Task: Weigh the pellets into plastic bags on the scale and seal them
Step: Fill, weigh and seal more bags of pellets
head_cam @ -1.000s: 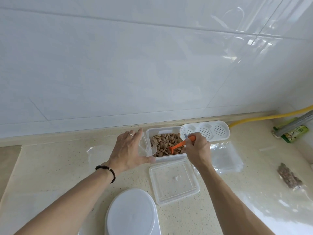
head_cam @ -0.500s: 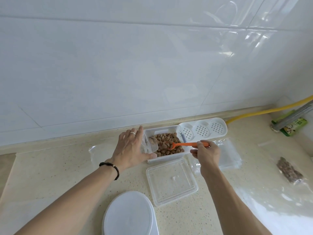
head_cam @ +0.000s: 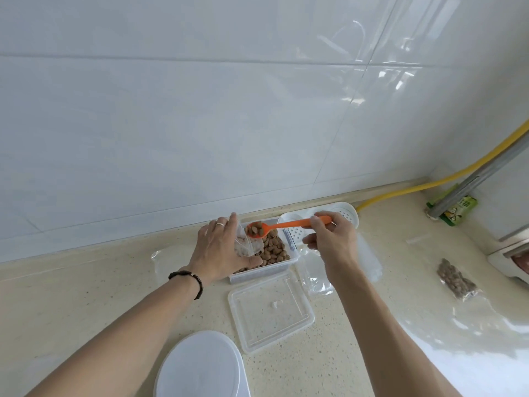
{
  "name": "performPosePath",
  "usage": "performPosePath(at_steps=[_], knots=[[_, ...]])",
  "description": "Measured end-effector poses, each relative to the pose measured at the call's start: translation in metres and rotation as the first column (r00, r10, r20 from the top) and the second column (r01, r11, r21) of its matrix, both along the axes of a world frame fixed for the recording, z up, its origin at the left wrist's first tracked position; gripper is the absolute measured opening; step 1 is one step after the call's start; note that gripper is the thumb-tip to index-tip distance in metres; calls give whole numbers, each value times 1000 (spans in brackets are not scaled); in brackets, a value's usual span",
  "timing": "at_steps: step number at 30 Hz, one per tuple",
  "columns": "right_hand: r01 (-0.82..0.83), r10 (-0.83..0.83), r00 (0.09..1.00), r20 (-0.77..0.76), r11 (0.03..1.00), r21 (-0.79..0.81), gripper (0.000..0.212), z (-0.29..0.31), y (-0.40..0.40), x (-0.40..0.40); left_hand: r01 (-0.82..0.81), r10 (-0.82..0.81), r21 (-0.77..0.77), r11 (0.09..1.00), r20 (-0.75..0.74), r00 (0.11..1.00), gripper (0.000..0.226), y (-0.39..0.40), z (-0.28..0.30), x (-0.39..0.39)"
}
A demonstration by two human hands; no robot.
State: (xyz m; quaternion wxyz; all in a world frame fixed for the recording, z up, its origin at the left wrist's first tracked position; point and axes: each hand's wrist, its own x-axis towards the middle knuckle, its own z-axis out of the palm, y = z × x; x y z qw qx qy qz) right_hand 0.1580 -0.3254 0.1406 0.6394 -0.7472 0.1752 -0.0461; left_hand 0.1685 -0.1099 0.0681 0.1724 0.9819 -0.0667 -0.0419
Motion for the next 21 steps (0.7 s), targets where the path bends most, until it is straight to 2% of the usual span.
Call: performPosePath(at_steps=[4, 9, 14, 16, 18, 21], knots=[[-285, 321, 938, 129, 929, -235, 6, 15, 23, -6, -75, 65, -234, 969, -48, 997, 133, -2, 3, -2], [-283, 407, 886, 222, 855, -434, 9, 22, 27, -8, -145, 124, -378, 914, -82, 989, 134, 2, 3, -4], [-326, 468, 859, 210, 814, -481, 5, 22, 29, -6, -181, 167, -380, 907, -70, 984, 120, 5, -2, -1], [-251, 389, 888, 246, 857, -449, 7, 20, 31, -4, -183, 175, -364, 913, -56, 983, 117, 7, -3, 0], [-104, 227, 926, 301, 922, -374, 7, 14, 29, -1, -199, 198, -341, 919, -39, 980, 113, 13, -5, -2], [3, 110, 962, 251, 912, -410, 7, -10, 18, 5, -195, 210, -277, 941, 23, 978, 106, 24, -7, -7]])
